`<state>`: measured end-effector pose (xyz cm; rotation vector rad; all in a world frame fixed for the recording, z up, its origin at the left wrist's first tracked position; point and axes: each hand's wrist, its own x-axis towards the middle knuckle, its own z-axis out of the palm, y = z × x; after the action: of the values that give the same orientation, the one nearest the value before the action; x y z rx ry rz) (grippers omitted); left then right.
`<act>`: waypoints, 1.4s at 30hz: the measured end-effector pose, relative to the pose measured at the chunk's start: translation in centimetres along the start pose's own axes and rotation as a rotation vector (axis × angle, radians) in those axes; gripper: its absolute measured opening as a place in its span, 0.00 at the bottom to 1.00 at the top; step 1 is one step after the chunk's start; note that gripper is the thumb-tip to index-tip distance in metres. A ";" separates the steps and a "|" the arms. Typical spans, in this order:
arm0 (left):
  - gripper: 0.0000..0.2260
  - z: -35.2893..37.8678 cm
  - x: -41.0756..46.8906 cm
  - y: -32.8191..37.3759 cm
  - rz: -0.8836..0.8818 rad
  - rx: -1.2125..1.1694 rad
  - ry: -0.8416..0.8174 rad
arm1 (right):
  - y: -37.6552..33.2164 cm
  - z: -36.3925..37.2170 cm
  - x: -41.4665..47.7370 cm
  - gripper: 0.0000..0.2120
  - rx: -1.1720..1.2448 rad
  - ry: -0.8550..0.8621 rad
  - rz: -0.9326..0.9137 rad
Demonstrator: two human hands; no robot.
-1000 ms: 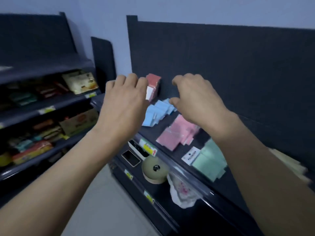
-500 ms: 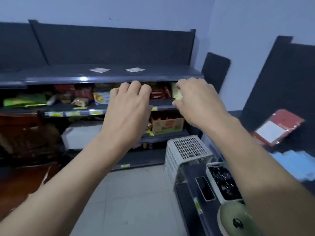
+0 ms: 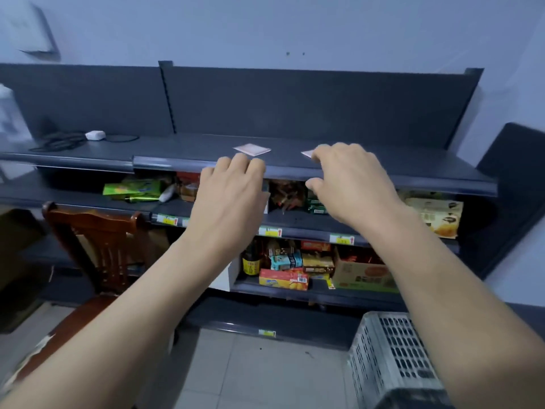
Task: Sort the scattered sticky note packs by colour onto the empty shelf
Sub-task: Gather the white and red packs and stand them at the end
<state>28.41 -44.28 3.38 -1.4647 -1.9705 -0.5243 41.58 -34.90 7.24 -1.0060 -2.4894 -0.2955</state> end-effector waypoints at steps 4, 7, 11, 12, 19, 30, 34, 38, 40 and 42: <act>0.11 4.3 5.1 -2.0 -0.045 0.025 -0.018 | 1.5 2.9 6.7 0.12 0.008 0.007 -0.030; 0.13 7.1 7.4 -4.2 -0.128 0.015 -0.092 | 1.7 5.3 10.5 0.14 0.039 -0.037 -0.039; 0.14 11.1 10.8 -8.1 -0.234 -0.033 -0.163 | 1.3 8.4 15.4 0.15 0.040 -0.084 -0.040; 0.15 12.3 11.8 -9.1 -0.253 -0.056 -0.178 | 1.2 9.1 16.7 0.15 0.037 -0.086 -0.035; 0.16 21.4 19.1 -16.7 -0.290 -0.189 -0.283 | -0.6 14.4 25.7 0.14 0.006 -0.085 0.053; 0.25 34.0 27.3 -22.7 -0.377 -0.300 -0.566 | -0.9 20.9 34.5 0.14 -0.033 -0.176 0.186; 0.32 37.5 29.2 -23.2 -0.453 -0.291 -0.636 | 0.0 23.3 36.5 0.15 -0.022 -0.235 0.202; 0.41 40.1 30.9 -22.9 -0.548 -0.245 -0.743 | 1.7 24.9 38.1 0.15 -0.008 -0.289 0.236; 0.43 41.3 31.5 -22.7 -0.571 -0.195 -0.781 | 2.7 25.5 38.8 0.15 -0.003 -0.306 0.249; 0.44 42.1 32.1 -22.6 -0.572 -0.146 -0.805 | 3.6 26.0 39.4 0.15 0.010 -0.321 0.265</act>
<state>-9.46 -1.59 -4.33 -1.2864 -3.0866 -0.3300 10.66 0.71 3.00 -1.4595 -2.5849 -0.0405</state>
